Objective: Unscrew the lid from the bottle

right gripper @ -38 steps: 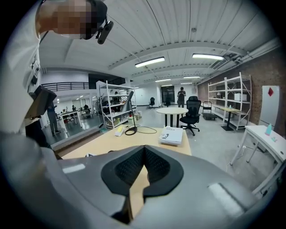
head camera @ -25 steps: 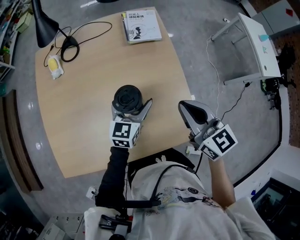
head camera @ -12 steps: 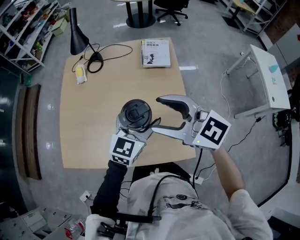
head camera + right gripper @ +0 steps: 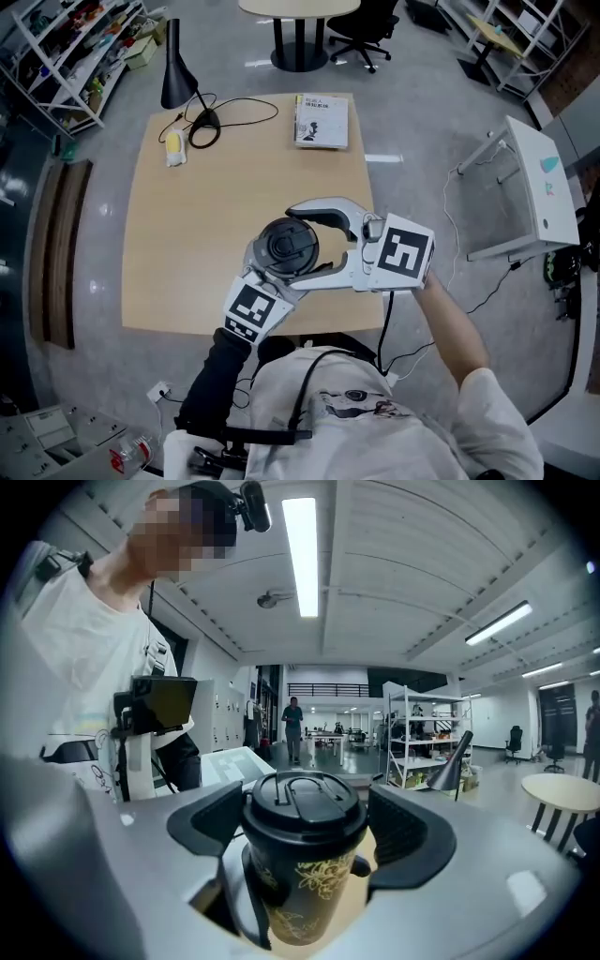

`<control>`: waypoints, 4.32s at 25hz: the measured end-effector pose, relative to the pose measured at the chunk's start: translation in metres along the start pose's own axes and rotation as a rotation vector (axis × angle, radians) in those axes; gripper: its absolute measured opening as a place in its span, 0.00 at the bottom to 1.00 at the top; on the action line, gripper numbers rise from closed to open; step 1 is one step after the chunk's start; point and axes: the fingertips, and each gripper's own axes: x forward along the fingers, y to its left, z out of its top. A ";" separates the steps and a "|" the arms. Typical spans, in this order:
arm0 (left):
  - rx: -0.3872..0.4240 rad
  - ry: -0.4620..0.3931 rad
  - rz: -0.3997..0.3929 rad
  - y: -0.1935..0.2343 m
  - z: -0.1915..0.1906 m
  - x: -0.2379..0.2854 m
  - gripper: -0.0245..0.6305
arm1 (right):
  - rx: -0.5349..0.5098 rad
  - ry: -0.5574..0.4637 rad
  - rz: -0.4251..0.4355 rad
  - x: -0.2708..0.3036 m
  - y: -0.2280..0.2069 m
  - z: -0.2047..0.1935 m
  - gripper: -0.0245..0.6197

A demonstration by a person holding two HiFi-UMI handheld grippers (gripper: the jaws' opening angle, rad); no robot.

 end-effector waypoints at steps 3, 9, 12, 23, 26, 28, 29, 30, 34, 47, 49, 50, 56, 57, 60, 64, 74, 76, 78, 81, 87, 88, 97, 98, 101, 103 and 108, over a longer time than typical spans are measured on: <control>0.032 0.010 -0.040 0.000 0.002 -0.007 0.67 | 0.009 0.008 0.009 0.008 0.002 0.004 0.70; 0.076 0.011 -0.132 0.000 0.009 -0.019 0.67 | 0.004 -0.014 0.044 0.023 0.003 0.018 0.73; 0.099 0.002 -0.179 -0.002 0.014 -0.023 0.67 | 0.007 -0.048 0.090 0.027 0.006 0.027 0.74; 0.098 -0.035 -0.644 -0.080 0.032 -0.061 0.67 | 0.093 -0.100 0.773 0.013 0.070 0.050 0.76; 0.001 -0.055 -0.548 -0.060 0.029 -0.058 0.67 | 0.109 -0.112 0.606 0.016 0.048 0.057 0.79; -0.002 -0.017 -0.373 -0.028 0.019 -0.053 0.67 | 0.129 -0.090 0.313 0.014 0.020 0.053 0.84; 0.022 0.012 -0.272 -0.011 0.014 -0.050 0.67 | 0.129 -0.067 0.161 0.014 0.008 0.048 0.86; 0.056 0.041 -0.180 0.003 0.009 -0.048 0.67 | 0.125 -0.041 0.040 0.016 0.002 0.041 0.86; 0.118 0.072 -0.060 0.016 0.005 -0.041 0.67 | 0.061 0.036 -0.082 0.039 0.010 0.022 0.85; 0.098 -0.029 -0.585 -0.063 0.023 -0.058 0.67 | 0.016 0.048 0.669 0.024 0.062 0.032 0.75; 0.046 -0.041 -0.512 -0.046 0.024 -0.055 0.67 | 0.064 0.026 0.585 0.027 0.052 0.033 0.79; 0.031 -0.037 -0.457 -0.034 0.022 -0.052 0.67 | 0.077 0.013 0.519 0.026 0.044 0.032 0.84; 0.150 0.093 -0.001 0.032 0.002 -0.039 0.67 | 0.045 0.052 -0.073 0.023 -0.004 0.012 0.89; 0.174 0.102 0.026 0.034 0.001 -0.037 0.67 | 0.036 0.059 -0.108 0.028 -0.006 0.011 0.89; 0.200 0.095 -0.024 0.019 0.002 -0.031 0.67 | 0.000 0.037 -0.067 0.044 -0.001 0.012 0.83; 0.220 0.065 -0.287 -0.025 0.002 -0.033 0.67 | -0.097 0.033 0.232 0.035 0.034 0.013 0.78; 0.191 0.027 -0.791 -0.092 0.012 -0.068 0.67 | -0.031 0.039 0.761 0.014 0.087 0.023 0.77; 0.196 0.037 -0.849 -0.100 0.011 -0.072 0.67 | -0.033 0.058 0.789 0.013 0.093 0.023 0.77; 0.203 0.043 -0.889 -0.107 0.010 -0.077 0.67 | -0.061 0.084 0.808 0.011 0.101 0.023 0.77; 0.211 0.034 -0.936 -0.114 0.016 -0.085 0.67 | -0.078 0.074 0.829 0.009 0.108 0.027 0.77; 0.122 -0.019 -0.736 -0.084 0.024 -0.065 0.67 | 0.054 0.088 0.631 0.020 0.079 0.038 0.85; 0.114 -0.022 -0.631 -0.069 0.023 -0.057 0.67 | 0.083 0.069 0.518 0.021 0.066 0.041 0.89; 0.190 0.075 -0.240 -0.018 0.002 -0.043 0.67 | -0.019 0.049 -0.048 0.049 0.026 0.026 0.79; 0.186 0.070 -0.283 -0.026 0.001 -0.046 0.67 | -0.046 0.060 0.014 0.050 0.034 0.025 0.79; 0.216 0.053 -0.453 -0.050 0.001 -0.061 0.67 | -0.130 0.120 0.240 0.045 0.063 0.020 0.79; 0.225 0.035 -0.569 -0.066 0.005 -0.075 0.67 | -0.137 0.124 0.382 0.044 0.081 0.025 0.79; 0.230 0.016 -0.787 -0.085 0.010 -0.119 0.67 | -0.111 0.085 0.653 0.061 0.113 0.046 0.79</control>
